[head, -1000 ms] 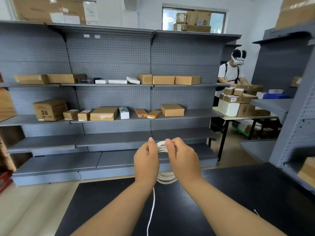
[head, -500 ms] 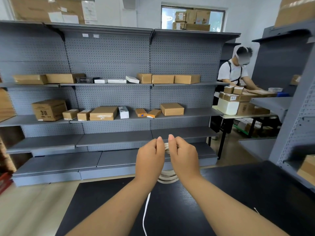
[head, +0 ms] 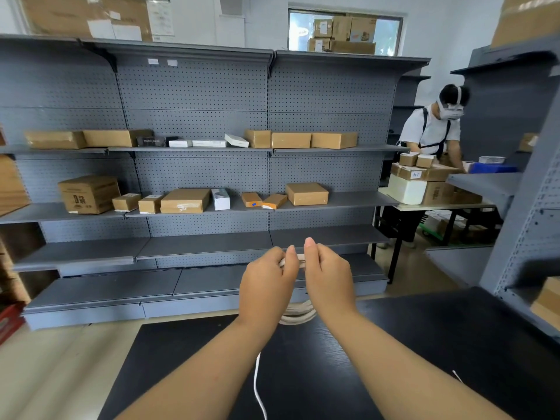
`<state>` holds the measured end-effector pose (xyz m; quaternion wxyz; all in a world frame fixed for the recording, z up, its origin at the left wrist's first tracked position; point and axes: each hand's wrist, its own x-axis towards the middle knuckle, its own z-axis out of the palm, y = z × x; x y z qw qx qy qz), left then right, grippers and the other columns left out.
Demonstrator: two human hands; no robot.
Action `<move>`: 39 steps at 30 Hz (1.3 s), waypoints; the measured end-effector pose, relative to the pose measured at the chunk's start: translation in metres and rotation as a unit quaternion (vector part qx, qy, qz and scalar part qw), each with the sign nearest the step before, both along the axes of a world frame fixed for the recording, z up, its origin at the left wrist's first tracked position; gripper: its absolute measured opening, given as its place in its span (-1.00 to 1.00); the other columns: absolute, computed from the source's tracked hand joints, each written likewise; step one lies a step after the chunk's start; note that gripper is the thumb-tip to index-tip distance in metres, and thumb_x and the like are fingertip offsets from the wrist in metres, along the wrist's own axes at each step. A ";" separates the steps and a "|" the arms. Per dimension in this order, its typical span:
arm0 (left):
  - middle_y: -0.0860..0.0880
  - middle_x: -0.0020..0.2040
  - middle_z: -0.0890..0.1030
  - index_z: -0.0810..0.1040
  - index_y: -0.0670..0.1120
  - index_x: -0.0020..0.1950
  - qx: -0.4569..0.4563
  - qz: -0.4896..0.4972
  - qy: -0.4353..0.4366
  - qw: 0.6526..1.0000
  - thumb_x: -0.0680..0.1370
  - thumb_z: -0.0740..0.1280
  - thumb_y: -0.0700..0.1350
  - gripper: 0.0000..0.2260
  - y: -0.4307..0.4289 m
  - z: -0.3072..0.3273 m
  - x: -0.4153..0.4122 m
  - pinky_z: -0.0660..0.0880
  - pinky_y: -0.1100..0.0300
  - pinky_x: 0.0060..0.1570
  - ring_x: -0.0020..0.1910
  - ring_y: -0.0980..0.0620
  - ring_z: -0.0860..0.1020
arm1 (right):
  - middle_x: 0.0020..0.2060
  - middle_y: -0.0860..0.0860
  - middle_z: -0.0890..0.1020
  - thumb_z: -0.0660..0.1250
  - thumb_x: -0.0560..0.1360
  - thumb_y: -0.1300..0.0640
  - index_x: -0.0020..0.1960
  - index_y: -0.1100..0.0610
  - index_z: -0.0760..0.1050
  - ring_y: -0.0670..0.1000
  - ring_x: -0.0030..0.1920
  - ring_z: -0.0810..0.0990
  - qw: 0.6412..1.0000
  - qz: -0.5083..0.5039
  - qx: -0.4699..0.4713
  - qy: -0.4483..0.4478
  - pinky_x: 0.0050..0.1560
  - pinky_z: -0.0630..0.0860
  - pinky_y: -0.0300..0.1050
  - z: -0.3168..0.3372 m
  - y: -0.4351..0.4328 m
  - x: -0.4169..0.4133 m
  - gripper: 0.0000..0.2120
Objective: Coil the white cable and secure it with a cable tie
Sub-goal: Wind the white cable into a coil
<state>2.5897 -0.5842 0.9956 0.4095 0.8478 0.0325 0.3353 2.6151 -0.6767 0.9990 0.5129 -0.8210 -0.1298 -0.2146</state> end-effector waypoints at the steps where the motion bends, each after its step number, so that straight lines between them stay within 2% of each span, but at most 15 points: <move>1: 0.02 -0.52 0.29 0.21 -0.04 -0.44 0.003 0.002 -0.001 1.000 0.59 0.14 -0.02 -0.60 -0.001 0.001 0.000 0.17 0.14 -0.43 -0.49 0.06 0.27 | -0.50 -0.03 0.40 0.06 0.60 -0.04 -0.44 0.08 0.26 0.05 -0.37 0.38 1.000 -0.009 0.008 0.000 -0.33 0.29 -0.05 0.000 0.001 -0.001 -0.55; 5: 0.03 -0.50 0.29 0.21 -0.09 -0.43 -0.078 0.006 -0.013 0.997 0.59 0.13 -0.01 -0.60 -0.005 -0.001 0.000 0.23 0.10 -0.40 -0.46 0.04 0.27 | -0.57 -0.05 0.29 0.09 0.59 0.00 -0.49 0.07 0.15 0.00 -0.46 0.26 0.998 -0.045 0.052 -0.010 -0.38 0.20 -0.07 0.001 0.005 -0.002 -0.51; 8: -0.04 -0.43 0.38 0.30 -0.18 -0.36 -0.195 0.013 -0.002 0.981 0.59 0.11 0.05 -0.59 -0.007 -0.007 0.003 0.44 -0.04 -0.29 -0.36 -0.11 0.42 | -0.60 -0.05 0.23 0.08 0.60 0.02 -0.50 0.08 0.12 -0.03 -0.48 0.20 0.988 -0.069 0.142 0.006 -0.43 0.15 -0.10 0.001 0.008 -0.002 -0.50; 10: -0.03 -0.46 0.34 0.26 -0.14 -0.40 -0.231 0.022 -0.002 0.973 0.59 0.08 0.07 -0.57 -0.007 -0.007 0.004 0.40 -0.03 -0.32 -0.40 -0.07 0.36 | -0.59 -0.06 0.24 0.08 0.60 0.01 -0.49 0.07 0.12 -0.03 -0.47 0.22 0.982 -0.071 0.174 0.017 -0.41 0.17 -0.11 -0.002 0.009 -0.001 -0.50; 12: -0.01 -0.49 0.25 0.16 -0.09 -0.43 -0.204 0.027 -0.004 0.979 0.61 0.06 0.04 -0.56 -0.005 -0.004 0.004 0.25 0.09 -0.37 -0.44 0.00 0.25 | -0.55 -0.02 0.35 0.06 0.60 -0.02 -0.47 0.09 0.19 0.02 -0.44 0.33 0.984 -0.052 0.164 0.039 -0.36 0.28 -0.08 -0.005 0.009 0.001 -0.51; 14: 0.02 -0.51 0.22 0.13 -0.08 -0.45 -0.124 0.019 0.002 0.992 0.62 0.06 0.00 -0.56 0.000 -0.002 0.002 0.14 0.12 -0.41 -0.47 0.03 0.20 | -0.44 0.07 0.51 0.03 0.60 -0.06 -0.39 0.14 0.34 0.12 -0.33 0.50 0.991 -0.027 0.124 0.048 -0.26 0.43 0.00 -0.006 0.006 0.004 -0.54; 16: 0.02 -0.54 0.23 0.15 -0.05 -0.47 -0.038 0.001 0.014 0.999 0.62 0.08 -0.03 -0.56 0.004 -0.002 0.001 0.12 0.12 -0.44 -0.49 0.05 0.22 | -0.34 0.08 0.57 0.02 0.60 -0.06 -0.26 0.19 0.46 0.14 -0.23 0.54 0.997 -0.011 0.069 0.024 -0.18 0.47 0.03 -0.004 0.003 0.001 -0.56; 18: 0.00 -0.54 0.29 0.20 -0.05 -0.47 0.008 -0.009 0.027 1.000 0.62 0.09 -0.03 -0.57 0.007 -0.001 0.002 0.15 0.12 -0.42 -0.48 0.05 0.28 | -0.36 0.04 0.55 0.02 0.60 -0.05 -0.31 0.14 0.44 0.10 -0.24 0.51 1.000 0.004 0.013 -0.003 -0.21 0.41 -0.01 -0.002 0.003 -0.003 -0.57; 20: -0.01 -0.52 0.33 0.25 -0.08 -0.46 0.025 -0.009 0.023 0.999 0.62 0.08 -0.02 -0.57 0.007 0.001 0.004 0.18 0.13 -0.38 -0.46 0.02 0.32 | -0.46 -0.04 0.45 0.01 0.60 -0.06 -0.44 0.02 0.29 0.06 -0.31 0.44 1.000 0.006 -0.025 -0.009 -0.29 0.32 -0.08 -0.002 0.005 -0.007 -0.54; 25: 0.00 -0.52 0.31 0.20 -0.08 -0.46 -0.021 0.007 0.007 1.000 0.62 0.07 0.00 -0.56 0.005 -0.001 0.002 0.21 0.10 -0.39 -0.45 -0.01 0.31 | -0.56 -0.06 0.32 0.03 0.60 -0.06 -0.52 0.04 0.18 -0.02 -0.45 0.30 1.000 -0.029 -0.005 -0.006 -0.41 0.19 -0.10 -0.001 0.010 -0.006 -0.48; 29: -0.15 -0.40 0.51 0.40 -0.23 -0.35 -0.139 0.027 0.017 0.990 0.60 0.04 0.07 -0.53 0.004 -0.007 0.002 0.40 0.03 -0.29 -0.34 -0.11 0.48 | -0.58 -0.04 0.26 0.04 0.61 -0.02 -0.53 0.06 0.13 -0.02 -0.48 0.24 0.993 -0.069 0.095 0.018 -0.39 0.18 -0.08 0.003 0.008 -0.003 -0.46; 32: -0.10 -0.46 0.45 0.38 -0.23 -0.37 -0.202 0.024 0.026 0.979 0.60 0.04 0.07 -0.52 0.001 -0.009 0.001 0.33 0.14 -0.37 -0.45 0.01 0.42 | -0.57 -0.05 0.27 0.04 0.62 -0.02 -0.53 0.05 0.13 -0.02 -0.47 0.24 0.987 -0.081 0.140 0.019 -0.33 0.20 -0.08 0.005 0.006 -0.002 -0.46; 34: -0.09 -0.49 0.37 0.32 -0.21 -0.41 -0.227 0.037 0.017 0.973 0.60 0.03 0.07 -0.51 0.001 -0.009 0.002 0.34 0.10 -0.36 -0.46 -0.02 0.37 | -0.57 -0.02 0.31 0.03 0.61 -0.04 -0.53 0.07 0.16 0.02 -0.46 0.30 0.989 -0.065 0.132 0.026 -0.36 0.23 -0.05 0.003 0.005 -0.001 -0.46; 37: -0.02 -0.53 0.25 0.16 -0.11 -0.48 -0.182 0.055 0.002 0.982 0.63 0.03 0.01 -0.52 0.004 -0.004 0.002 0.23 0.09 -0.40 -0.48 -0.03 0.25 | -0.45 0.11 0.52 -0.01 0.60 -0.12 -0.43 0.16 0.36 0.18 -0.32 0.54 0.994 -0.019 0.095 0.059 -0.23 0.50 0.05 -0.003 0.006 0.005 -0.46; 39: -0.01 -0.55 0.24 0.15 -0.09 -0.49 -0.121 0.043 -0.003 0.992 0.64 0.02 -0.03 -0.53 0.005 -0.001 -0.001 0.16 0.10 -0.41 -0.49 -0.01 0.23 | -0.37 0.13 0.59 -0.03 0.58 -0.17 -0.32 0.19 0.45 0.20 -0.26 0.58 0.995 -0.008 0.073 0.061 -0.16 0.54 0.10 -0.005 0.006 0.004 -0.45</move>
